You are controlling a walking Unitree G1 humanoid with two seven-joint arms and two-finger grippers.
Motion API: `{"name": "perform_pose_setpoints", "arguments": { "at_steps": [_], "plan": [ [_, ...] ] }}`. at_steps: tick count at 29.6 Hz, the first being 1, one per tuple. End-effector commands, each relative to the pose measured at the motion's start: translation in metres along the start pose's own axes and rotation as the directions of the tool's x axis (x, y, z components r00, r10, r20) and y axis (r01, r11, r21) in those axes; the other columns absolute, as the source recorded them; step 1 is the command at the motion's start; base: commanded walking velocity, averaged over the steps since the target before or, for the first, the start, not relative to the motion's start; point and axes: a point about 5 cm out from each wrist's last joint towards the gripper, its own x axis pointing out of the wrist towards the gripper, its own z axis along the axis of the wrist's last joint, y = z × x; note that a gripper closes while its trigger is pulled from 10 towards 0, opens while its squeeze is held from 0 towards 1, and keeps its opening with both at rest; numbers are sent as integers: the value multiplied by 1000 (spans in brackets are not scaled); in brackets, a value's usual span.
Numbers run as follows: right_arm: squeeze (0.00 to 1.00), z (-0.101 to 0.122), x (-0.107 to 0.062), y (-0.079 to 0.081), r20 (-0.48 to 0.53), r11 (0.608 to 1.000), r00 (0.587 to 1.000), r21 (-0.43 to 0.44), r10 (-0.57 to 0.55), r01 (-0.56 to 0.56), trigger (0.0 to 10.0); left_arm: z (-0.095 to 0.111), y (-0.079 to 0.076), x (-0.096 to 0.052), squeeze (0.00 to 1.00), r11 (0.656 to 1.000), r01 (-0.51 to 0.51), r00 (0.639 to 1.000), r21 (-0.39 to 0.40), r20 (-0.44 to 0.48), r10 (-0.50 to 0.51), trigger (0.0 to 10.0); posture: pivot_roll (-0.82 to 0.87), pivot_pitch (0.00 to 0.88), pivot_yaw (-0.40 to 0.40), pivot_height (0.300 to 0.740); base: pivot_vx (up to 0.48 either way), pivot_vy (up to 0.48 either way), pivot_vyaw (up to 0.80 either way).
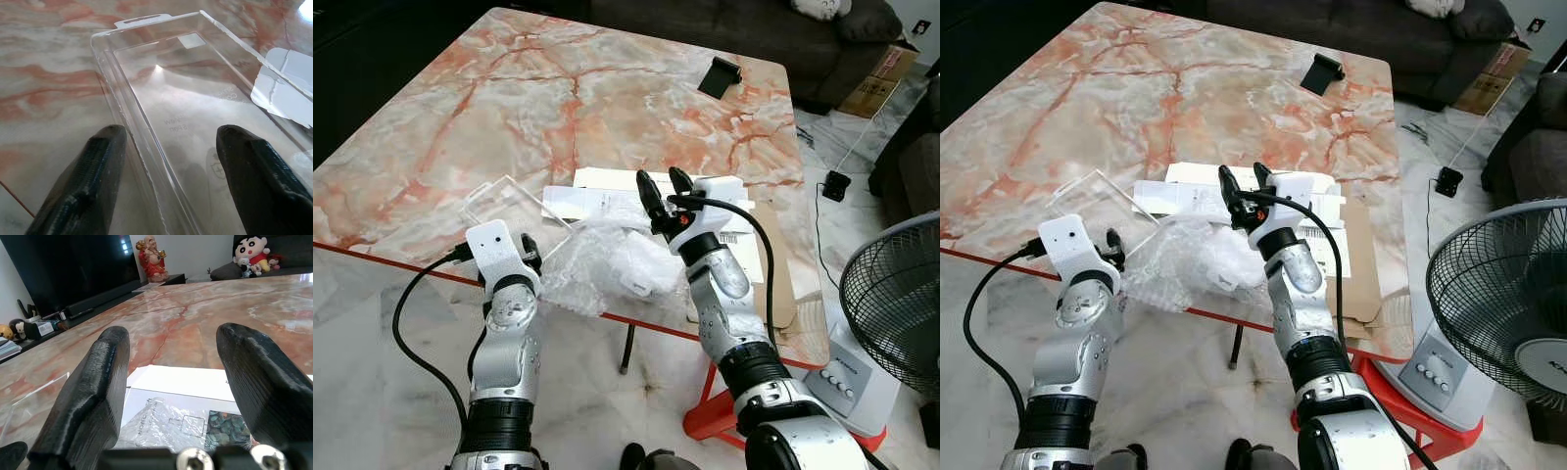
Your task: Picking trash to rubbish bin
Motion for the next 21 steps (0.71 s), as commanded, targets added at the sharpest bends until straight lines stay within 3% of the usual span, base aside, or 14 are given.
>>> {"name": "perform_pose_setpoints", "arguments": {
  "at_steps": [1,14,21],
  "plan": [
    [0,2,0,-3,2,1000,1000,-2,-8,8,10000,-2,-6,0,0,1000,11,1000,-9,-5,-11,0,103,201,-142,740,0,0,0],
    [0,2,1,-2,-2,1000,1000,-4,3,-3,10000,-1,-5,0,0,1000,-2,1000,-12,-7,2,0,105,206,-153,740,0,0,0],
    [0,2,2,0,-5,1000,1000,-1,12,-12,10000,-12,-2,-1,0,1000,-12,998,10,-65,13,0,104,210,-156,740,0,0,0]
  ]
}}
